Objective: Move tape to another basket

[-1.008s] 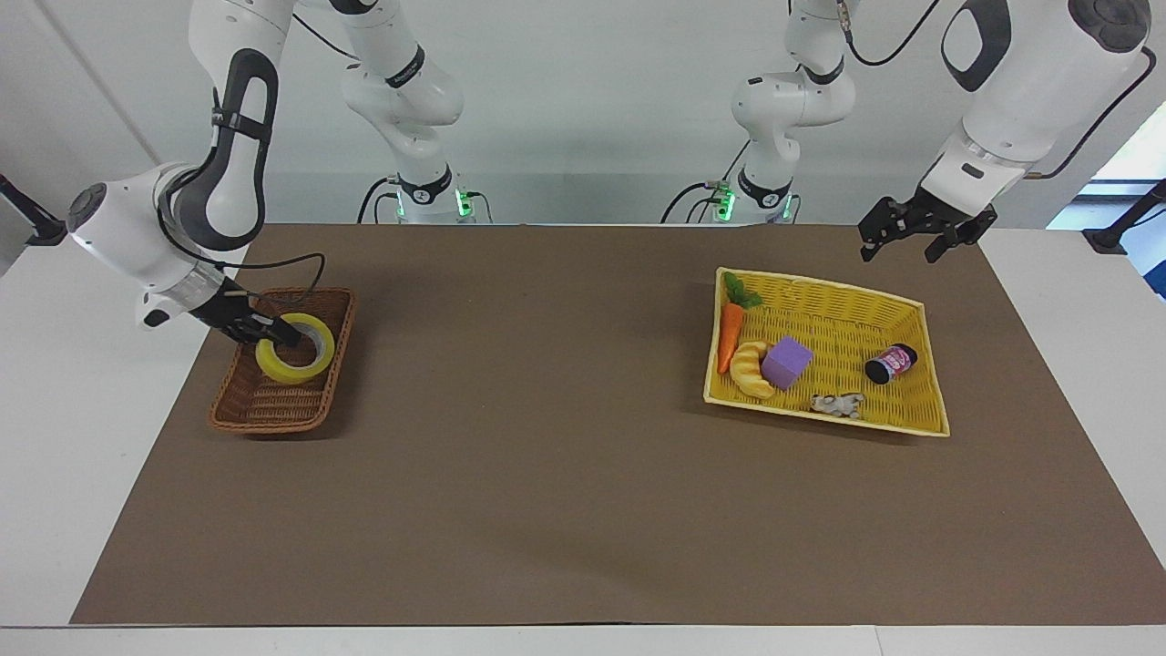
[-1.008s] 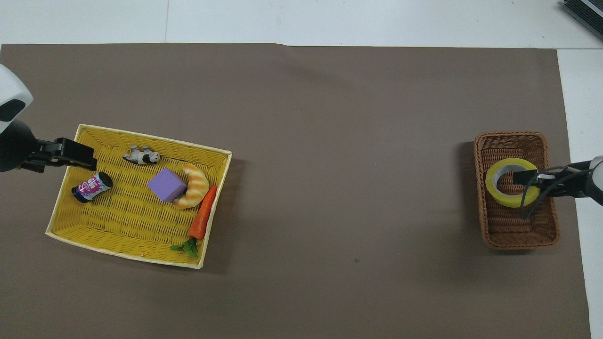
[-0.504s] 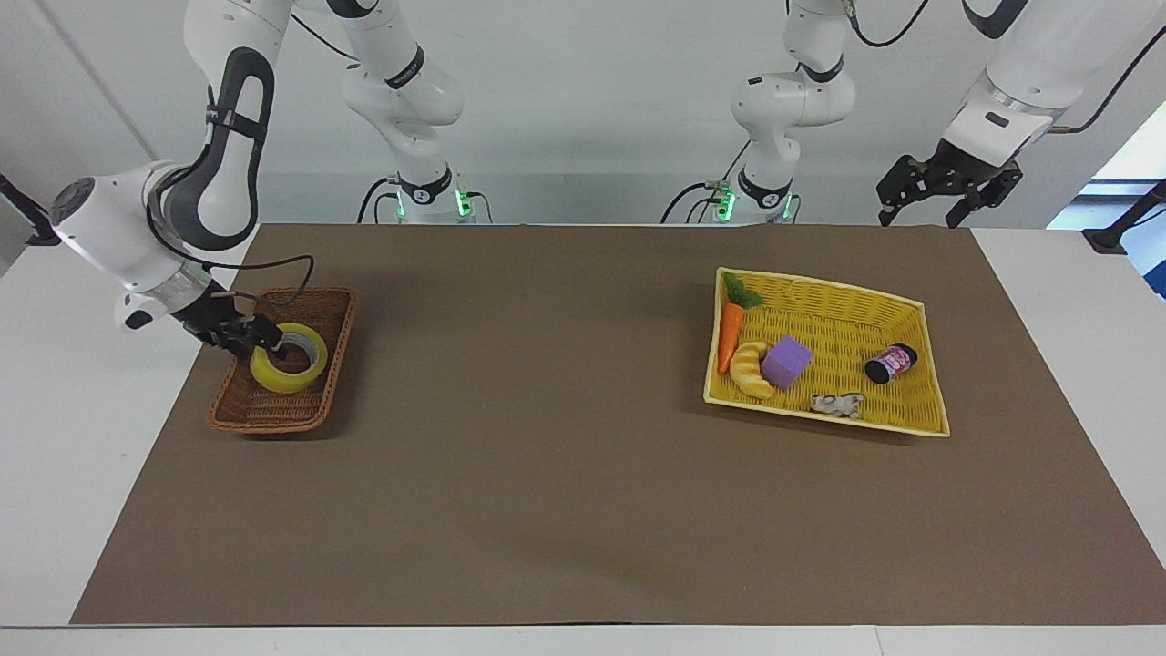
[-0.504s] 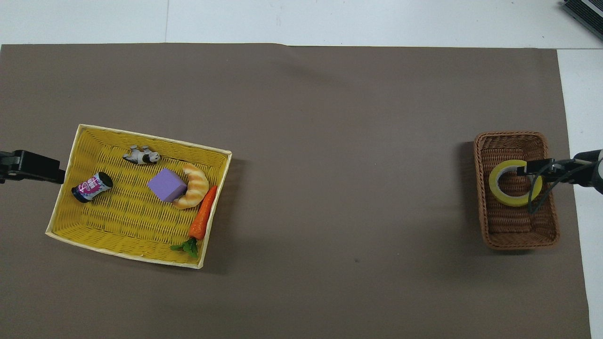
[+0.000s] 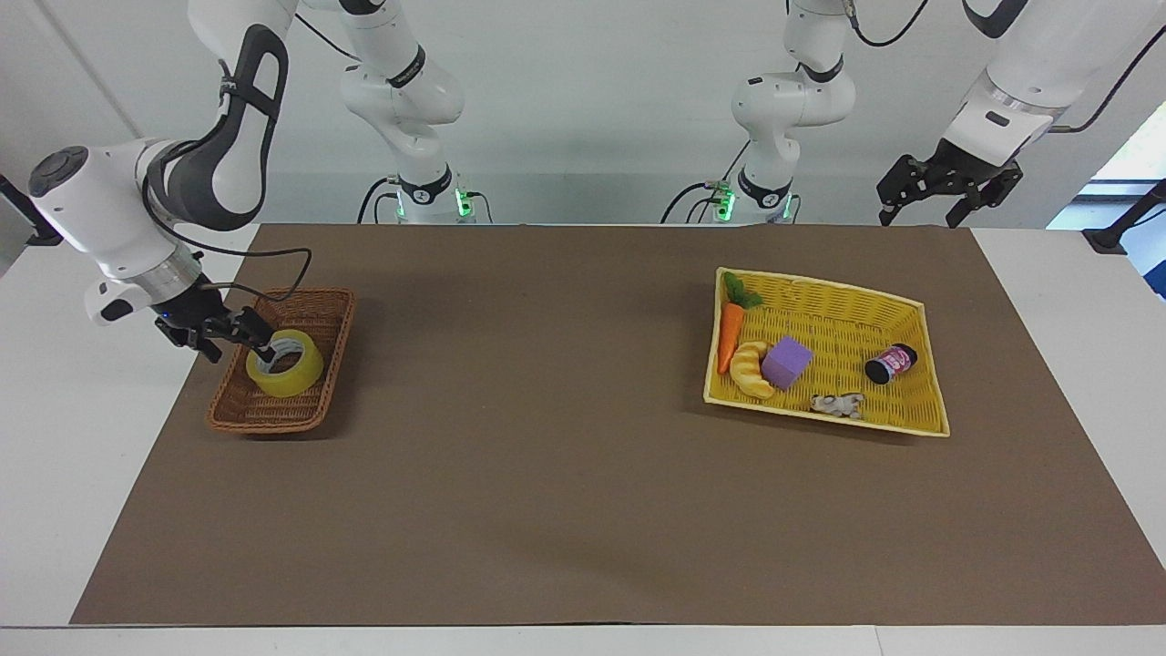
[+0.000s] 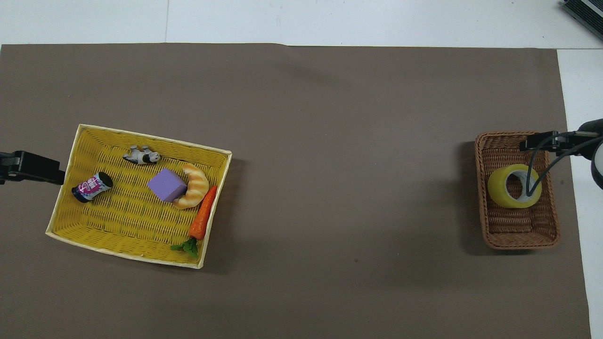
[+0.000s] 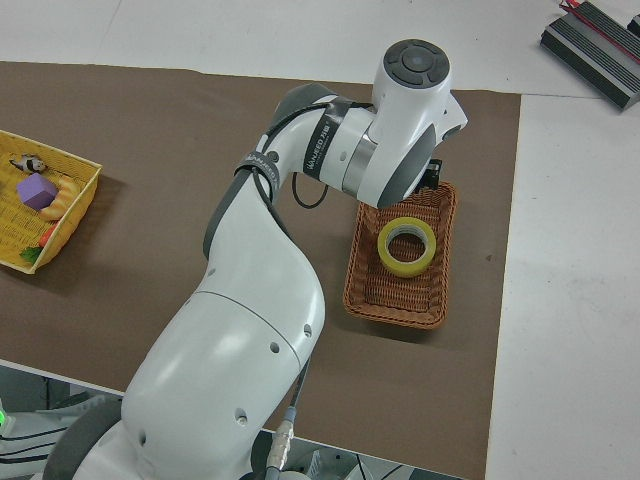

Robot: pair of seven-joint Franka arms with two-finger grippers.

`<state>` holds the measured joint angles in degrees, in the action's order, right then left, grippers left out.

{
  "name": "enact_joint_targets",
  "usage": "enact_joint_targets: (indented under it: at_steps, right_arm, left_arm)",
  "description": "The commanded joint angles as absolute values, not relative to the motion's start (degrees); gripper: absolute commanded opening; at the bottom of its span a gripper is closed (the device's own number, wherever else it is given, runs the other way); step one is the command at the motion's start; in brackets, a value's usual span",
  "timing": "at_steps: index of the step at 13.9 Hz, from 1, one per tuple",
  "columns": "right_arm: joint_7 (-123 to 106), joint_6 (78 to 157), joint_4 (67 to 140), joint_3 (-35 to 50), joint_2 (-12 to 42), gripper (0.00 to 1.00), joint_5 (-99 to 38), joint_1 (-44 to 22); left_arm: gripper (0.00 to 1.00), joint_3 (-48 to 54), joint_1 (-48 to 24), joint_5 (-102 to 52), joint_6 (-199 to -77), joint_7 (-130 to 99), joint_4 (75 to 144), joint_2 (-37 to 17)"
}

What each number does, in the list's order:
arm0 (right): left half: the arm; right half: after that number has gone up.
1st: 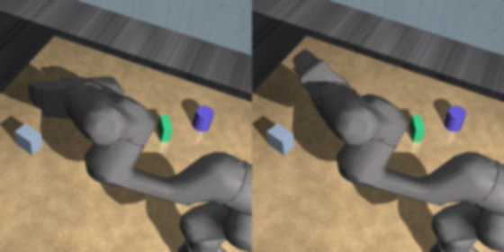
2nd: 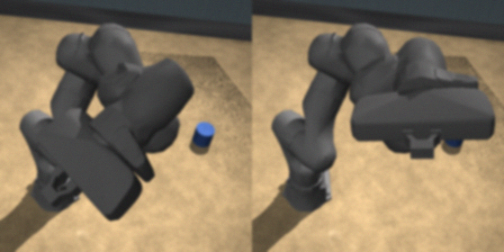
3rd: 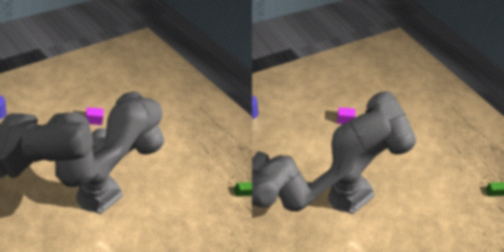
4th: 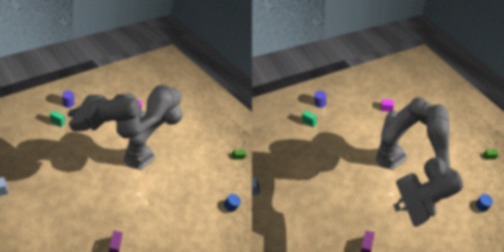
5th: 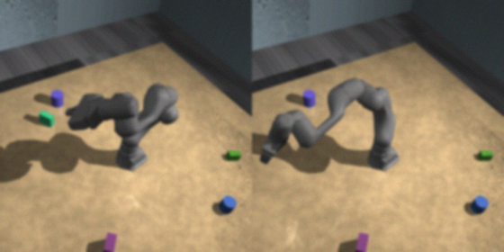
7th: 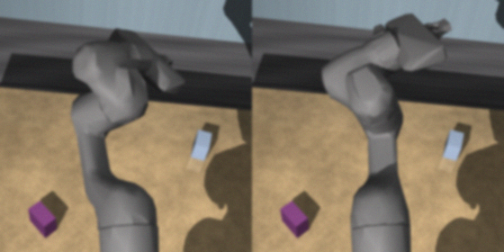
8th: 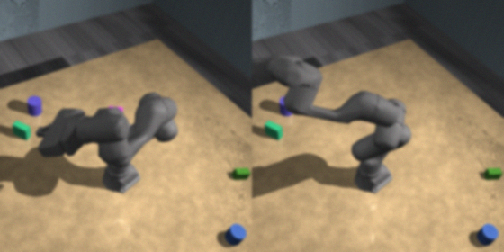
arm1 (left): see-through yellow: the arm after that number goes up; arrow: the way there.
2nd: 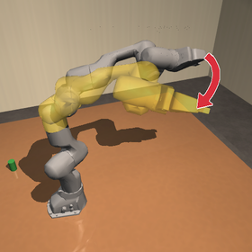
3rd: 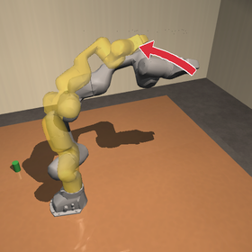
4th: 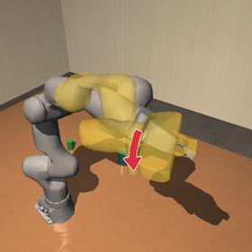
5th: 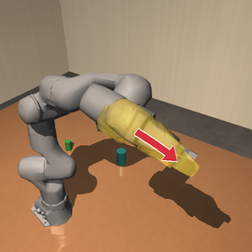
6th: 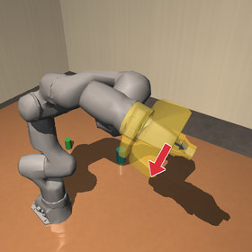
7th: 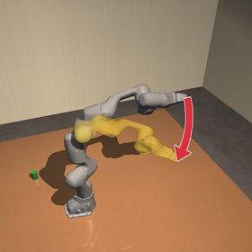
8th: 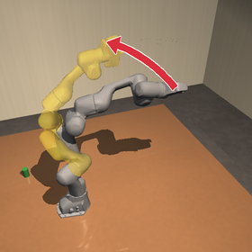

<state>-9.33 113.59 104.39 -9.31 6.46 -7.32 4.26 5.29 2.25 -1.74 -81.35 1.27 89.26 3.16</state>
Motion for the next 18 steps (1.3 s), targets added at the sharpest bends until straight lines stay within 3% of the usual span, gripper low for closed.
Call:
enact_joint_targets:
  at_steps: [1,4,7,12,16,18]
  right_arm:
    - [-0.2,106.4,102.0,-8.8,2.2,1.00,-2.0,0.3]
    - [4.4,95.0,93.5,-8.4,1.1,1.00,-2.1,-1.5]
    - [4.5,83.6,83.1,-8.5,1.6,1.00,-2.3,-1.5]
    - [4.5,78.4,81.5,-8.1,-1.7,1.00,-1.9,-2.9]
    - [0.8,79.2,87.5,-8.0,-6.1,1.00,-2.9,-3.1]
    - [-0.4,82.8,88.1,-7.4,-5.4,1.00,-1.9,-3.0]
  left_arm:
    - [1.00,5.7,2.0,-1.8,-80.5,1.9,89.7,4.0]
    - [1.00,5.4,1.8,-1.8,-80.1,2.2,89.7,4.6]
    - [1.00,0.5,-4.5,-1.1,-80.0,1.8,89.2,4.6]
    - [1.00,-0.9,-4.8,-0.9,-80.1,2.3,88.6,4.7]
    - [1.00,-1.1,-4.8,-1.1,-81.0,1.8,88.9,5.3]
    - [1.00,-1.1,-4.8,-1.1,-80.8,1.9,88.9,5.3]
